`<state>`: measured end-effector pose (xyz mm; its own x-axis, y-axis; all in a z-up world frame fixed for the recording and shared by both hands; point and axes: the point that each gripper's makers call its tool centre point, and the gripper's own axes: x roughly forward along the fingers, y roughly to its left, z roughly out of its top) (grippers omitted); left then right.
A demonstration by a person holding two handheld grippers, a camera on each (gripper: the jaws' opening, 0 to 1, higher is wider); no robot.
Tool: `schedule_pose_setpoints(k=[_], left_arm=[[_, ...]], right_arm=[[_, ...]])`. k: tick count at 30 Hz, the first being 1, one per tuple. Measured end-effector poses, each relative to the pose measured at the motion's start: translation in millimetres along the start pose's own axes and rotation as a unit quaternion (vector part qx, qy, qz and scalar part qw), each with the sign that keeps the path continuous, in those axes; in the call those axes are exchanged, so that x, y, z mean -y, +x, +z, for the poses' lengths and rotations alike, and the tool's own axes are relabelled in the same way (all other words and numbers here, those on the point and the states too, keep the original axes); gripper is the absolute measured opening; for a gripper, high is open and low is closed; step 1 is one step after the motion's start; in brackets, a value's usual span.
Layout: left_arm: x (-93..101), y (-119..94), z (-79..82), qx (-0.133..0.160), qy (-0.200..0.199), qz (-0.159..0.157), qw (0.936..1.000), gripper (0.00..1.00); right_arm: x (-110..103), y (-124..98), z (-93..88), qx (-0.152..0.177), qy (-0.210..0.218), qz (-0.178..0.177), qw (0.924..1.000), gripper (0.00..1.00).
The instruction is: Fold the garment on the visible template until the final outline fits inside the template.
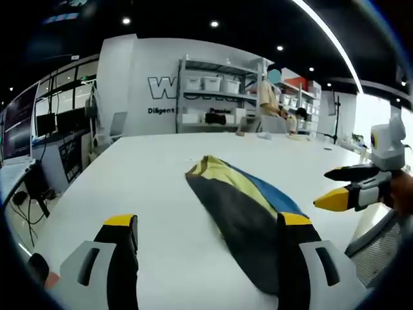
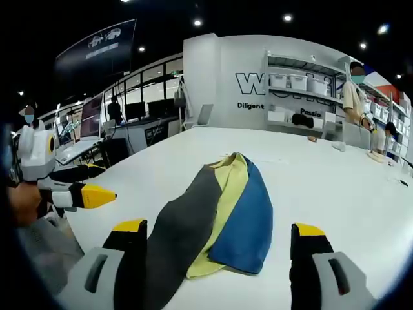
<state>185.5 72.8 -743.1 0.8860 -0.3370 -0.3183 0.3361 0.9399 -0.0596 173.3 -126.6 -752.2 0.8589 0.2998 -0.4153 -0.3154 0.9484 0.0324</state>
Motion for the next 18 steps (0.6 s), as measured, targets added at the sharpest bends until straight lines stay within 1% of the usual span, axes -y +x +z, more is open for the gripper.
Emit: schedule_pose_setpoints(k=[18], left_arm=[[1.2, 1.1, -2.3, -0.006, 0.002, -0.004, 1.0000, 0.81]], right_arm=[[-0.8, 0.5, 0.0, 0.000, 0.000, 0.003, 1.0000, 0.92]])
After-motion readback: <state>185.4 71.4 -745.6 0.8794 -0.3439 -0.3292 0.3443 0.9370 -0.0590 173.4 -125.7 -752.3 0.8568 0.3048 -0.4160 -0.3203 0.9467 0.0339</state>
